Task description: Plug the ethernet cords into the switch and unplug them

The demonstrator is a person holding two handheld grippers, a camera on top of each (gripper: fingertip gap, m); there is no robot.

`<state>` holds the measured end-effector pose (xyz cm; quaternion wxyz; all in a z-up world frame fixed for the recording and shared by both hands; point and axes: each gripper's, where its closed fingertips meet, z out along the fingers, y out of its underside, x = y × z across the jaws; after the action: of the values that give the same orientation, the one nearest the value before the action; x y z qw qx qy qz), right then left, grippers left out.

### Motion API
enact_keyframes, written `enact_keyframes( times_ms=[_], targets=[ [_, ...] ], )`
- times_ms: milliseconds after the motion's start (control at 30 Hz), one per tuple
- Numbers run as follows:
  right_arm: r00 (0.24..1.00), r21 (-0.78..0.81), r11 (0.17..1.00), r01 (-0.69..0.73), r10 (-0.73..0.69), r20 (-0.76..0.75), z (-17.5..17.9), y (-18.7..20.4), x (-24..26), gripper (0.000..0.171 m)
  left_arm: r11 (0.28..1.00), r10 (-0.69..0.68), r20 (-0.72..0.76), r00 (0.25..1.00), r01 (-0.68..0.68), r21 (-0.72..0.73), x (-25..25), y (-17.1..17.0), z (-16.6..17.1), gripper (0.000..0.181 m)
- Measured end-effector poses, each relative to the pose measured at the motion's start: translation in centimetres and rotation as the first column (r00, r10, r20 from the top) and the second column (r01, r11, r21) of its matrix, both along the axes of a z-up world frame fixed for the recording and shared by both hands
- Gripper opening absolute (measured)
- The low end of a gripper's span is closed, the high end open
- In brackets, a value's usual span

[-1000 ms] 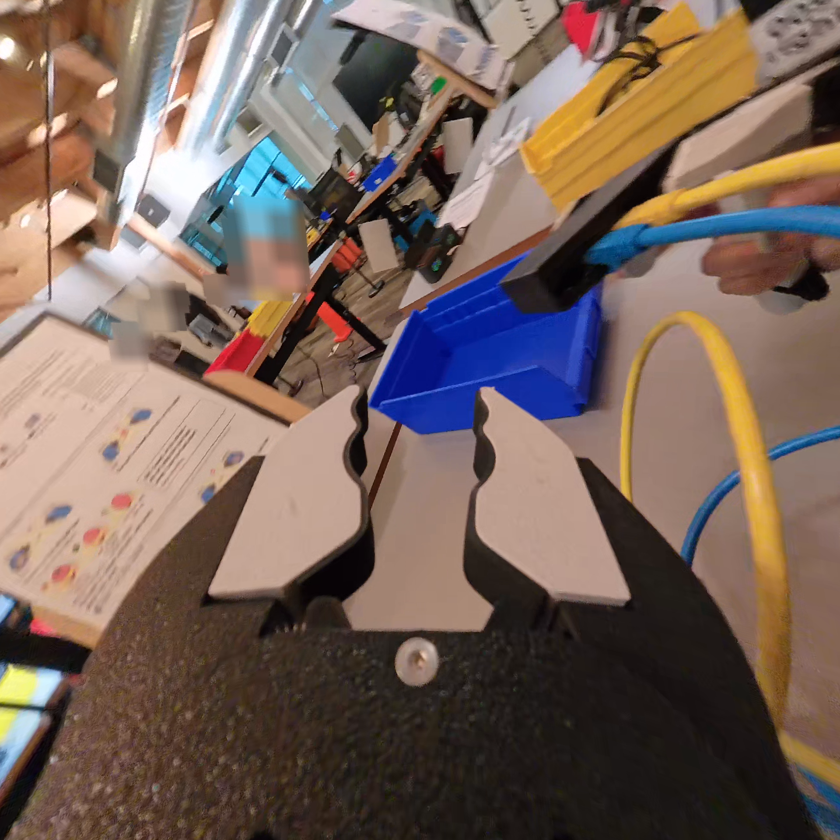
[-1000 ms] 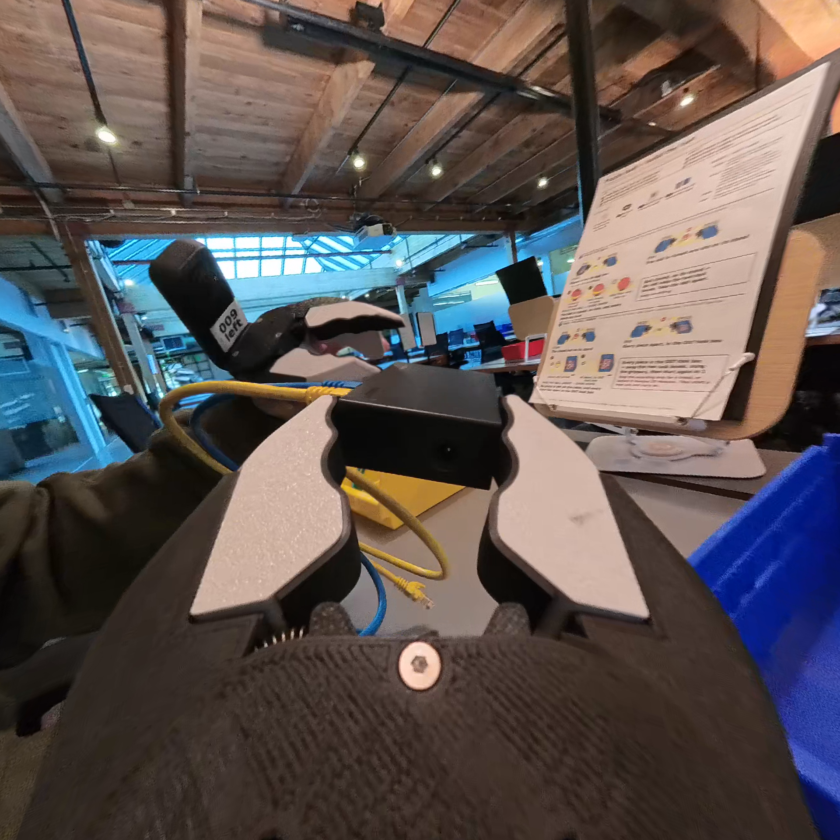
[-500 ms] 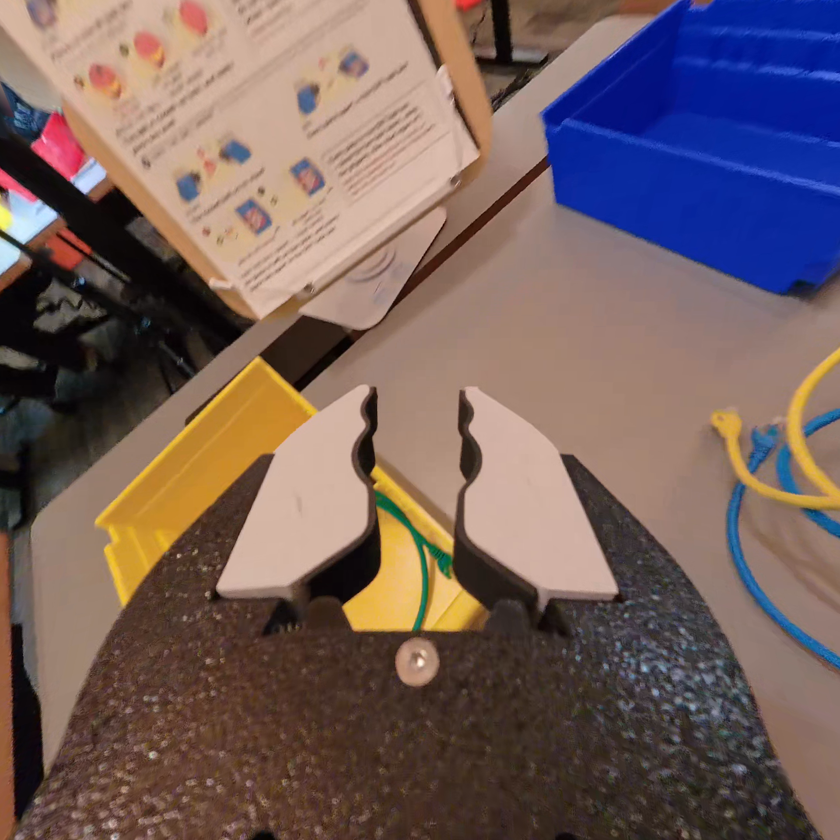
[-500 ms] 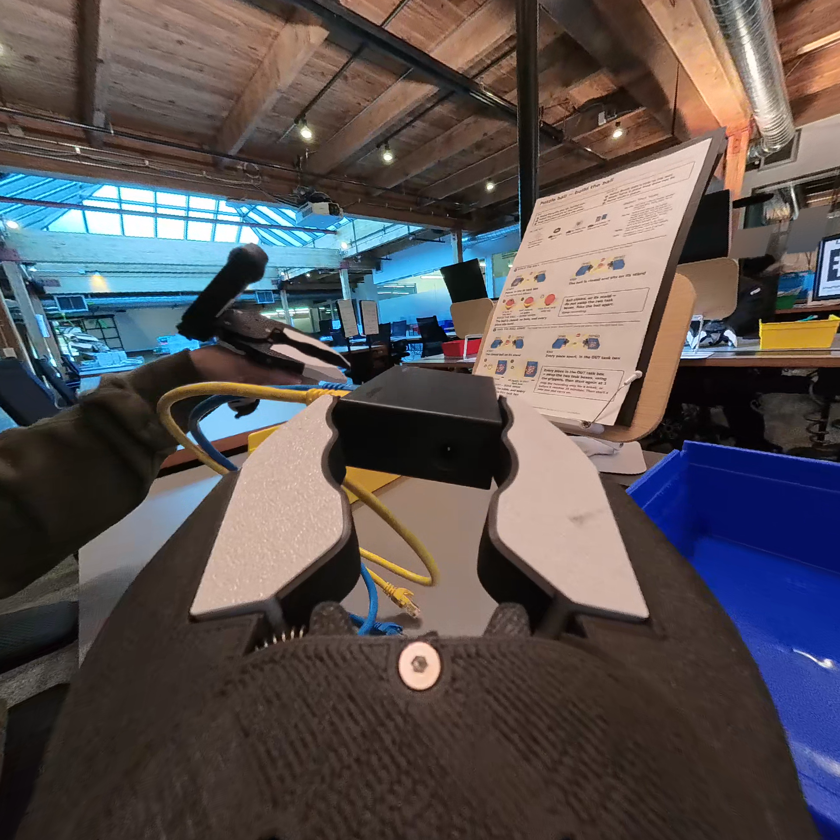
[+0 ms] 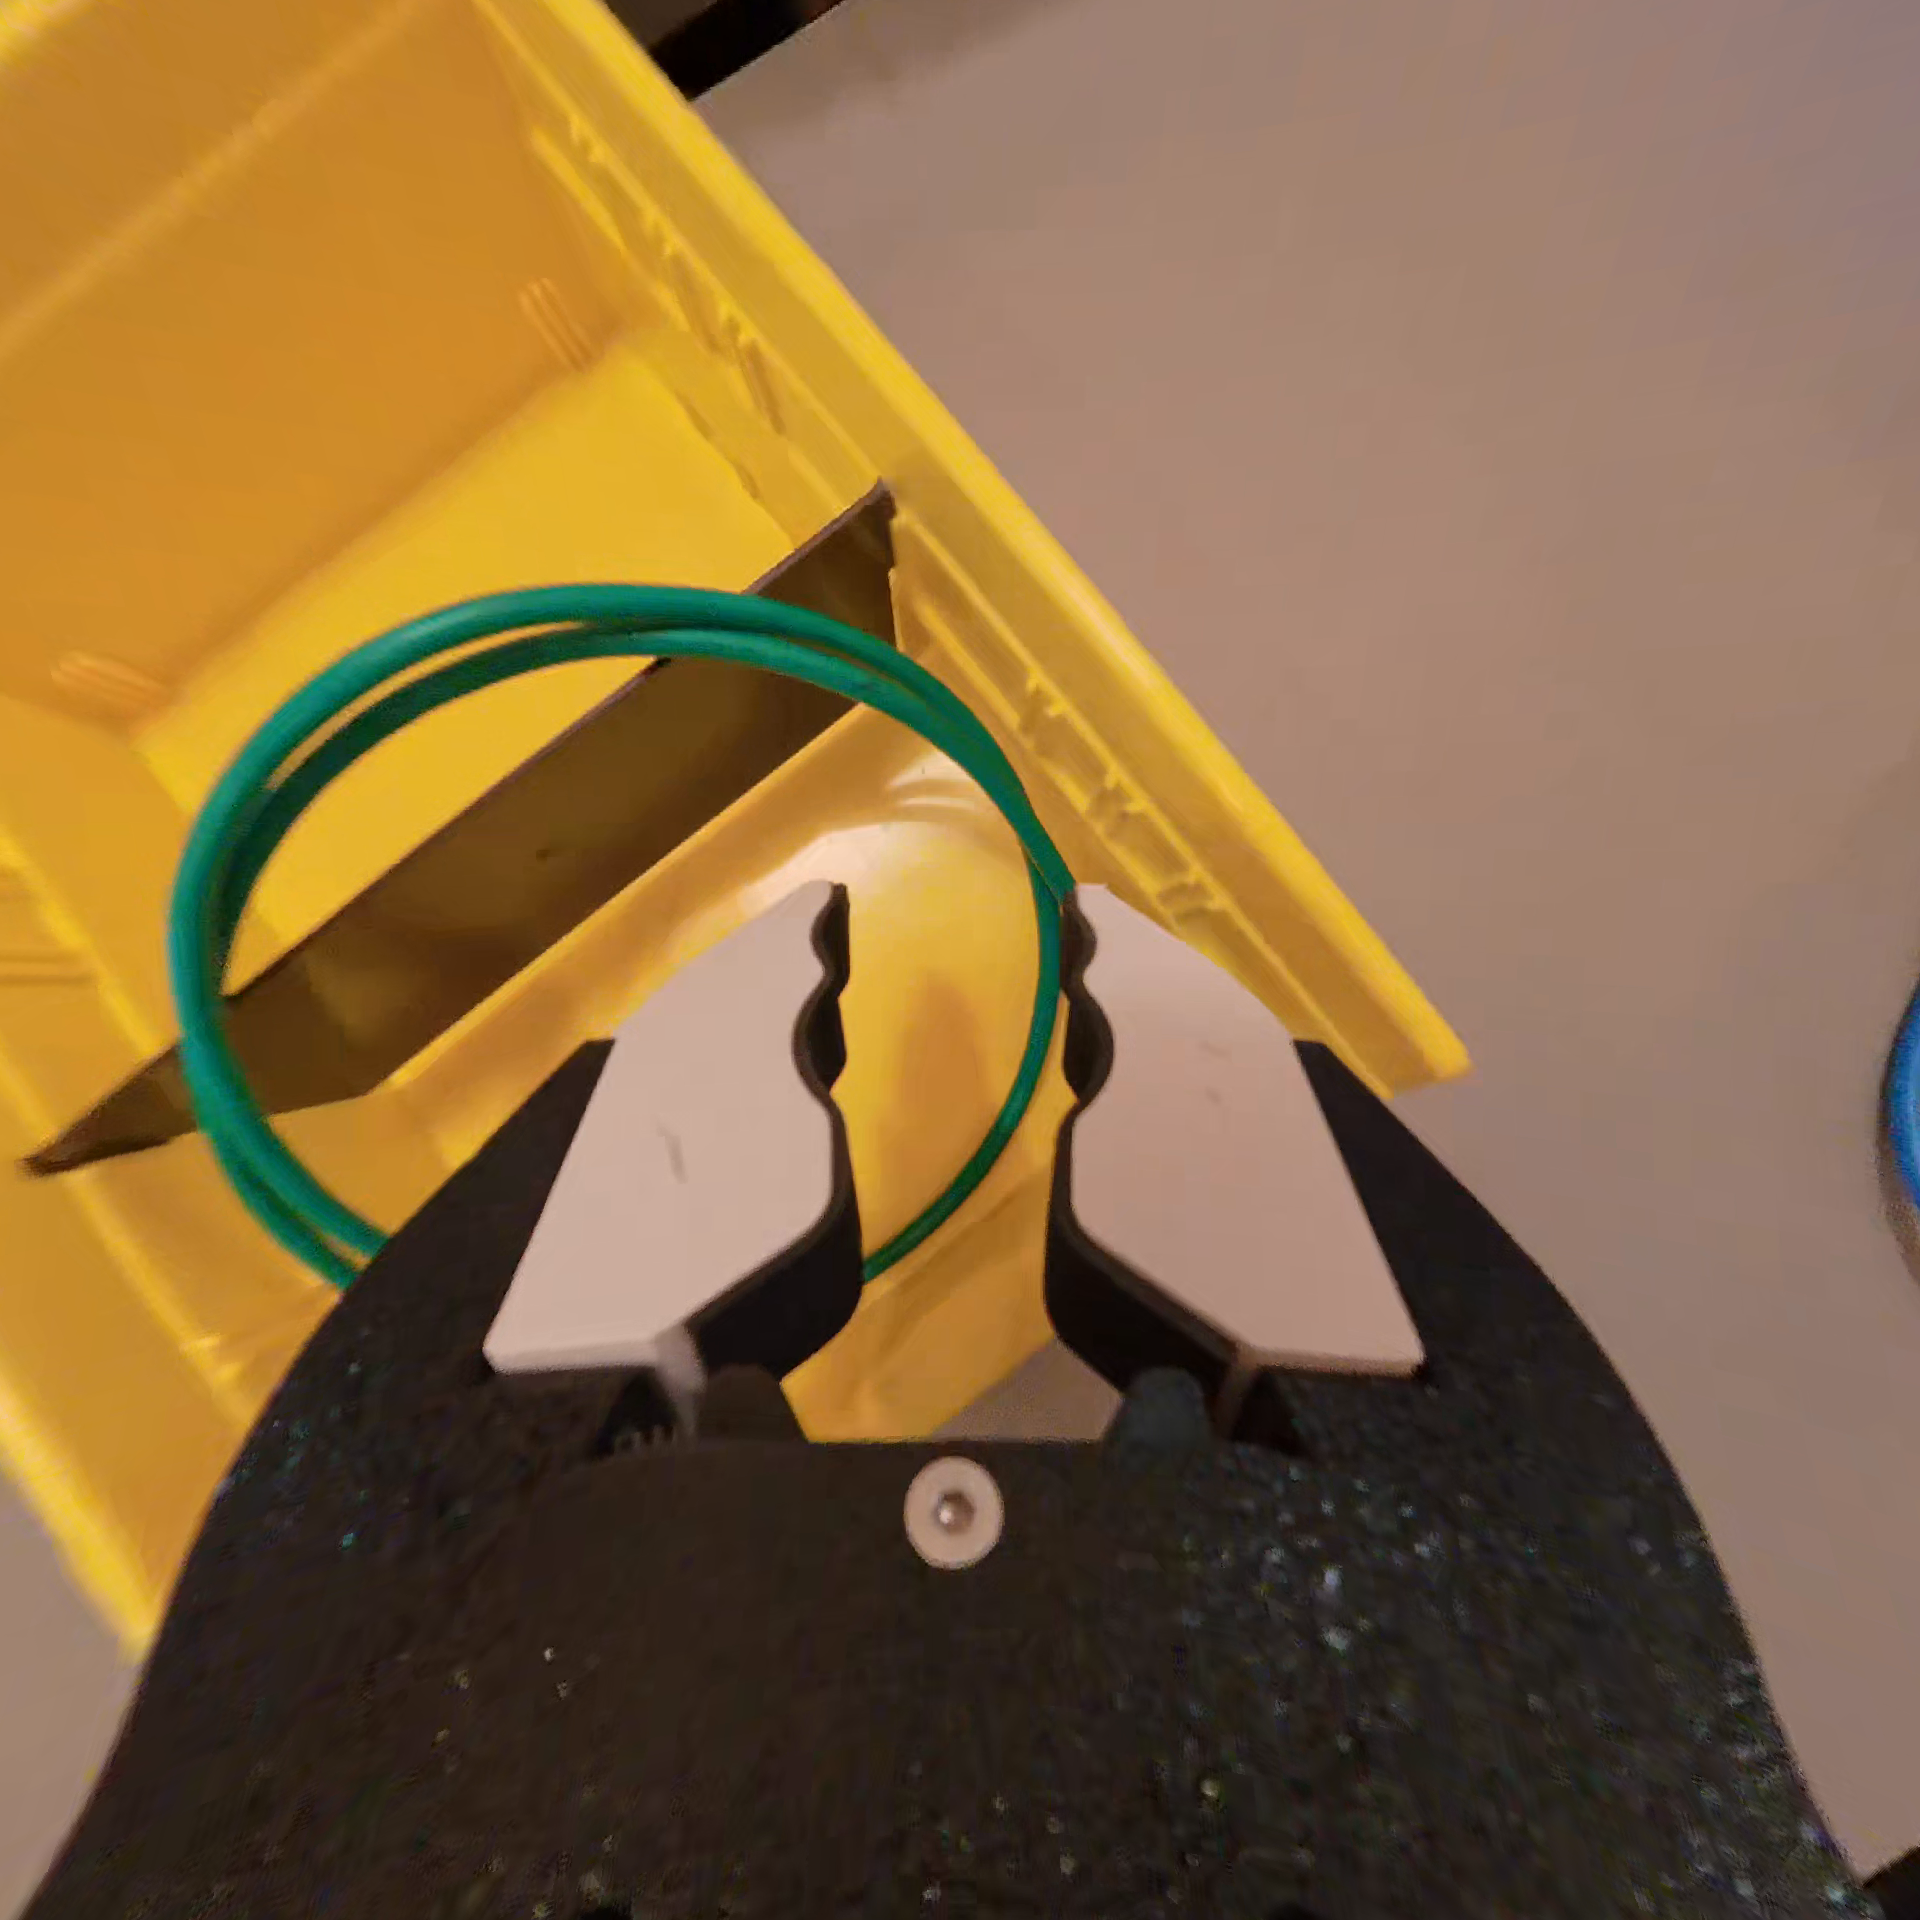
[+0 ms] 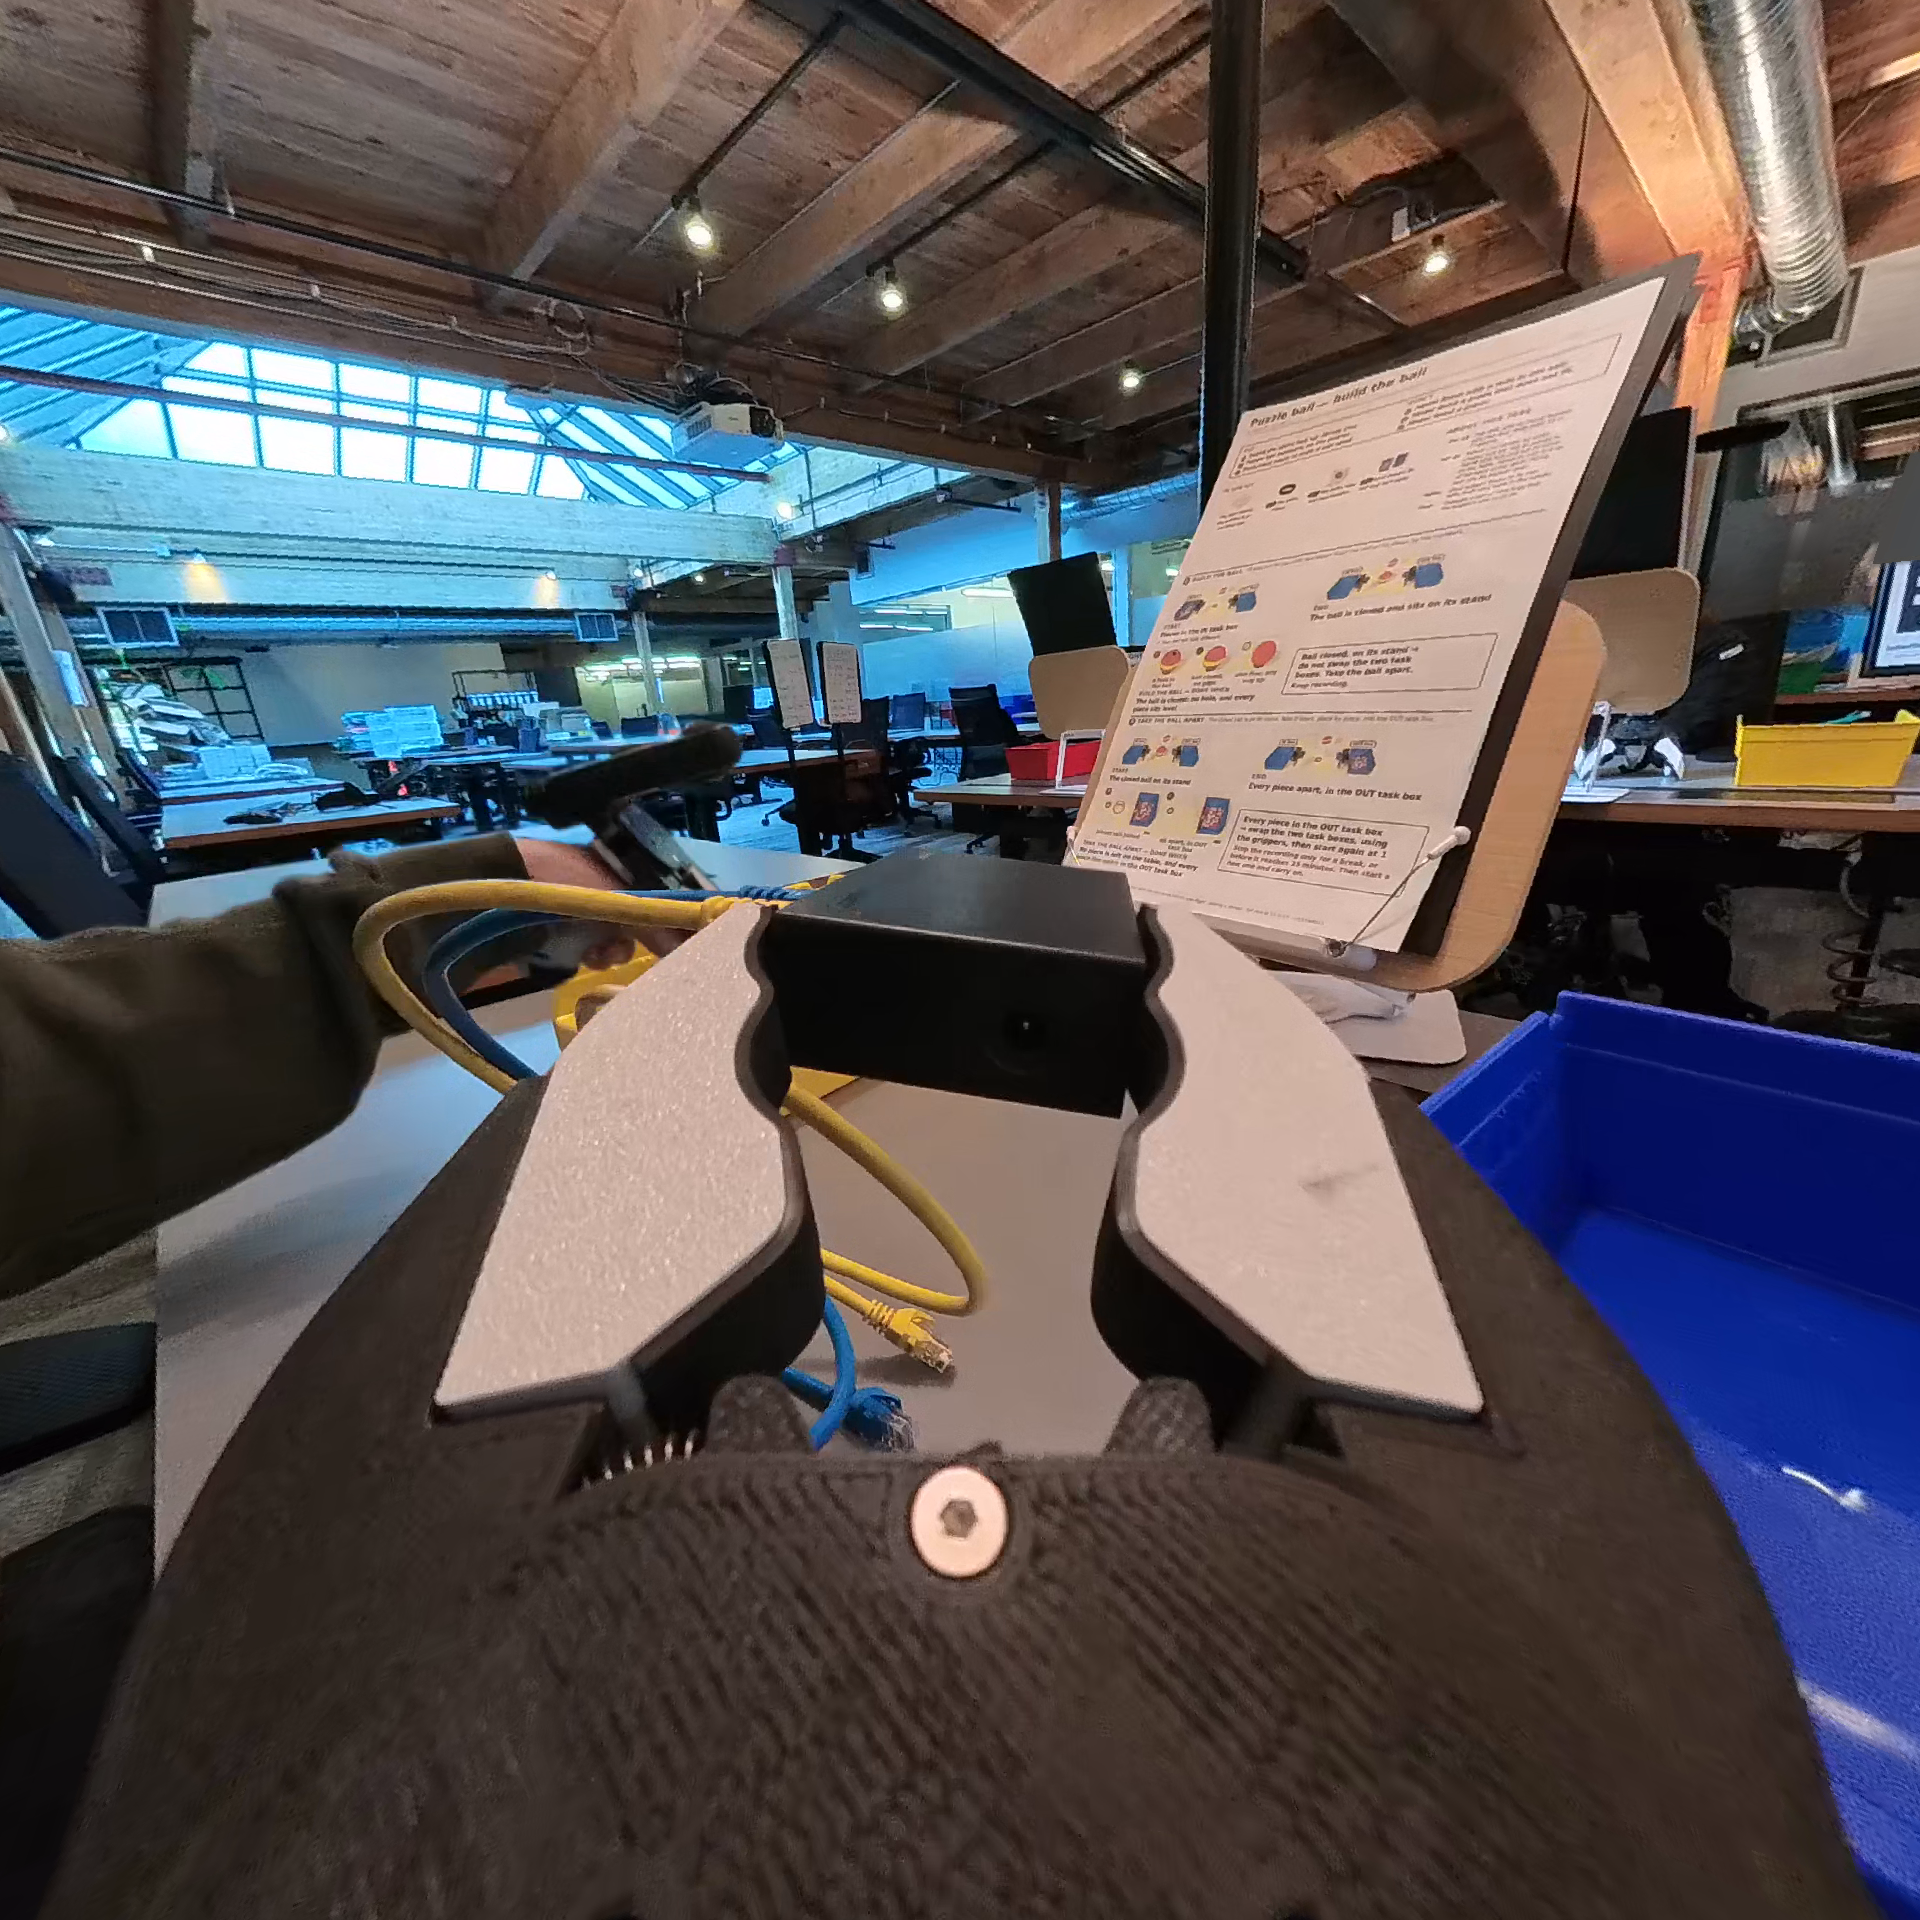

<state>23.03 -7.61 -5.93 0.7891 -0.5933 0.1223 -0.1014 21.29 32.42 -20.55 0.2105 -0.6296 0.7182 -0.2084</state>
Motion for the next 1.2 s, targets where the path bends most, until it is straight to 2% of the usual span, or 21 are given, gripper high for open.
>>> enact_keyframes(
  times_ms=[33,100,200,333,400,433,467,500,567,633,733,833,900,967,1000,1100,1200],
  targets=[
    [1.0,0.001,1.0,-0.002,0.002,-0.004,-0.1,0.0,0.1,0.065,0.999,0.022,0.013,1.0,-0.022,-0.048,0.3,0.1,-0.6,0.038],
    [1.0,0.002,1.0,-0.004,0.004,-0.009,-0.2,0.0,0.2,0.065,0.974,0.075,0.063,0.995,-0.06,-0.22,1.2,-0.4,-1.0,0.039],
    [1.0,-0.007,1.0,-0.002,0.002,-0.01,-0.5,0.1,0.3,0.064,0.877,0.171,0.135,0.976,-0.089,-0.472,2.9,-0.8,-0.2,0.039],
    [1.0,-0.014,1.0,-0.006,0.006,-0.01,-0.7,0.2,0.3,0.065,0.806,0.247,0.085,0.965,-0.156,-0.571,4.1,-0.3,-1.6,0.037],
    [1.0,-0.018,1.0,-0.005,0.005,-0.008,-0.8,0.3,0.3,0.065,0.744,0.269,0.094,0.958,-0.145,-0.652,4.7,-0.7,-1.3,0.032],
    [1.0,-0.02,1.0,-0.003,0.003,-0.008,-0.8,0.2,0.3,0.065,0.709,0.276,0.096,0.956,-0.135,-0.693,4.8,-0.9,-1.1,0.024],
    [1.0,-0.018,1.0,0.0,0.0,-0.008,-0.8,0.2,0.4,0.065,0.682,0.282,0.096,0.955,-0.129,-0.72,4.9,-1.0,-1.1,0.008],
    [1.0,-0.015,1.0,0.004,-0.004,-0.008,-0.7,0.0,0.5,0.064,0.669,0.283,0.103,0.953,-0.119,-0.734,4.9,-1.0,-1.0,0.006],
    [1.0,-0.007,1.0,0.014,-0.014,-0.006,-0.6,-0.3,0.6,0.064,0.681,0.293,0.151,0.944,-0.095,-0.726,4.8,-0.8,-0.7,0.005],
    [1.0,0.003,1.0,0.025,-0.025,-0.002,-0.2,-0.9,0.8,0.064,0.738,0.298,0.217,0.93,-0.08,-0.67,4.5,-0.2,0.3,0.005],
    [0.999,0.022,0.999,0.039,-0.039,0.003,0.3,-1.7,1.0,0.065,0.83,0.264,0.354,0.897,-0.024,-0.557,3.9,0.1,3.6,0.005],
    [0.999,0.039,0.998,0.05,-0.05,0.005,0.7,-2.4,1.1,0.064,0.885,0.178,0.458,0.871,0.061,-0.461,2.8,-1.2,8.0,0.005],
    [0.998,0.046,0.997,0.057,-0.057,0.011,1.0,-2.8,1.1,0.065,0.902,0.054,0.516,0.855,0.179,-0.392,1.9,-3.8,11.1,0.005],
    [0.997,0.054,0.996,0.068,-0.069,0.022,1.4,-3.2,1.1,0.065,0.883,-0.122,0.535,0.836,0.338,-0.326,0.3,-7.8,13.4,0.005],
    [0.997,0.057,0.996,0.073,-0.075,0.027,1.7,-3.5,1.1,0.065,0.851,-0.23,0.523,0.82,0.431,-0.302,-0.9,-10.4,14.0,0.005],
    [0.994,0.069,0.993,0.098,-0.101,0.045,2.3,-4.6,1.1,0.064,0.725,-0.526,0.443,0.726,0.655,-0.214,-5.0,-17.2,12.9,0.005],
    [0.99,0.081,0.988,0.133,-0.137,0.044,2.5,-6.1,1.5,0.064,0.633,-0.699,0.285,0.656,0.753,-0.181,-8.5,-21.2,8.6,0.005]
  ],
)
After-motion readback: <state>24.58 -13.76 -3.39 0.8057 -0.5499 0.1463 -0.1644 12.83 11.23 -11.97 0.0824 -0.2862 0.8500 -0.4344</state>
